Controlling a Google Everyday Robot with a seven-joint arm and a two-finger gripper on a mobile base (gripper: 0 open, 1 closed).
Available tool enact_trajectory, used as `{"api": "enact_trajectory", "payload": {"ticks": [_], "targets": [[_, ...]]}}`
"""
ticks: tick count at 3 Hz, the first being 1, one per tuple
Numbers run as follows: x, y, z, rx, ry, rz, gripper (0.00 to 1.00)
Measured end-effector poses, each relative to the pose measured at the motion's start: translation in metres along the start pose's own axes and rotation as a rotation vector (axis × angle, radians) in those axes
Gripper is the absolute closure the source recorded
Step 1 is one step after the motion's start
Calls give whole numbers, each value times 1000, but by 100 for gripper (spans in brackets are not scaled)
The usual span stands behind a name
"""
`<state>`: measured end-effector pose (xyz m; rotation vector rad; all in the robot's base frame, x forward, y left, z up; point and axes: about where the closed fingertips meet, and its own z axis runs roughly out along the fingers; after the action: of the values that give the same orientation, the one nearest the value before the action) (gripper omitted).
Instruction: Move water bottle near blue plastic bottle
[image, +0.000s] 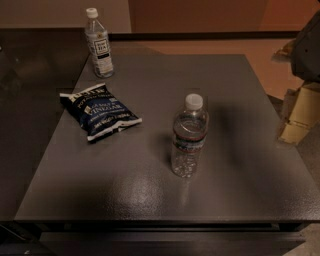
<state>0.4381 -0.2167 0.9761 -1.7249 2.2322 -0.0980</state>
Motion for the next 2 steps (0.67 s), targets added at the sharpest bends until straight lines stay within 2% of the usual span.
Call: {"api": "enact_trajectory", "payload": {"ticks": [2], "targets": [[-5,2,1,-8,-20,-14,0]]}}
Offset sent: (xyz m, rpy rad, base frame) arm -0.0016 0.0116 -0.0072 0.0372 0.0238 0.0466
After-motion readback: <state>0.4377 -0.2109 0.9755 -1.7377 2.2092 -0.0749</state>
